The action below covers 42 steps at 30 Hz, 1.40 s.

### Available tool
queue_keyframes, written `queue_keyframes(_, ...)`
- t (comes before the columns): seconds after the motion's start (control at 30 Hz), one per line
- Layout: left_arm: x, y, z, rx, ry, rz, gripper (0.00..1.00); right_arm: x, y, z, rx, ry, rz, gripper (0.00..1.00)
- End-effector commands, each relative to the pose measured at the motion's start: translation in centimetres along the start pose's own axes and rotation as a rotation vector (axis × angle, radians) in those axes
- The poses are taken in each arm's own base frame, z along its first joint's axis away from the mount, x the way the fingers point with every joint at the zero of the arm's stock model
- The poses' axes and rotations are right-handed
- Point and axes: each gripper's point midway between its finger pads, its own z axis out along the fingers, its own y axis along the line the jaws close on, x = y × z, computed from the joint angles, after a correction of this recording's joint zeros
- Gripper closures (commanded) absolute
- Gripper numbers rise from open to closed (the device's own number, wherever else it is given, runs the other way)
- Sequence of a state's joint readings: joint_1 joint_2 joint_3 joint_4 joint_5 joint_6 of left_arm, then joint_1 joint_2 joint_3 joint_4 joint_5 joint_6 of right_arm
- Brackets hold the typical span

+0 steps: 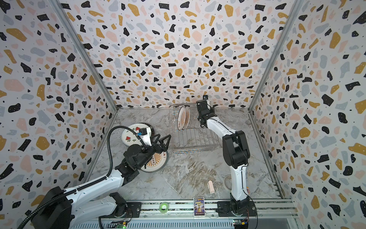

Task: Unload the plates from the dish rack
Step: Pick up the plate from the dish rack.

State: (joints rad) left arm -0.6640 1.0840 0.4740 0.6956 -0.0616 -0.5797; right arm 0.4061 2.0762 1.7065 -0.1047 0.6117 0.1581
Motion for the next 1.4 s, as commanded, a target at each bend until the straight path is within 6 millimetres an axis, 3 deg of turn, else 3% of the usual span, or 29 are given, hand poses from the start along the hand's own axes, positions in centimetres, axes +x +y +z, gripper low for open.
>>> queue_keyframes(0.0,-1.1,-1.0,-0.1,0.041,-0.054,0.000,0.00,-1.1,-0.1,-0.5,0.012,-0.016,-0.003,0.80)
queue_keyframes(0.2,-1.2,-1.2,-0.1,0.050,-0.054,-0.003,0.00,-1.1,-1.1,-0.9,0.070,-0.029,-0.020,0.85)
queue_keyframes(0.5,-1.4,-1.3,-0.2,0.056,-0.055,-0.010,0.00,-2.9,-1.7,-2.4,0.091,-0.078,-0.029,0.87)
queue_keyframes(0.83,-1.6,-1.3,-0.4,0.046,-0.060,-0.011,0.00,-5.4,-2.2,-6.0,0.140,-0.163,-0.044,0.89)
queue_keyframes(1.37,-2.1,-1.5,-0.8,0.049,-0.069,-0.017,0.00,-7.0,-3.9,-11.4,0.169,-0.263,-0.025,0.90)
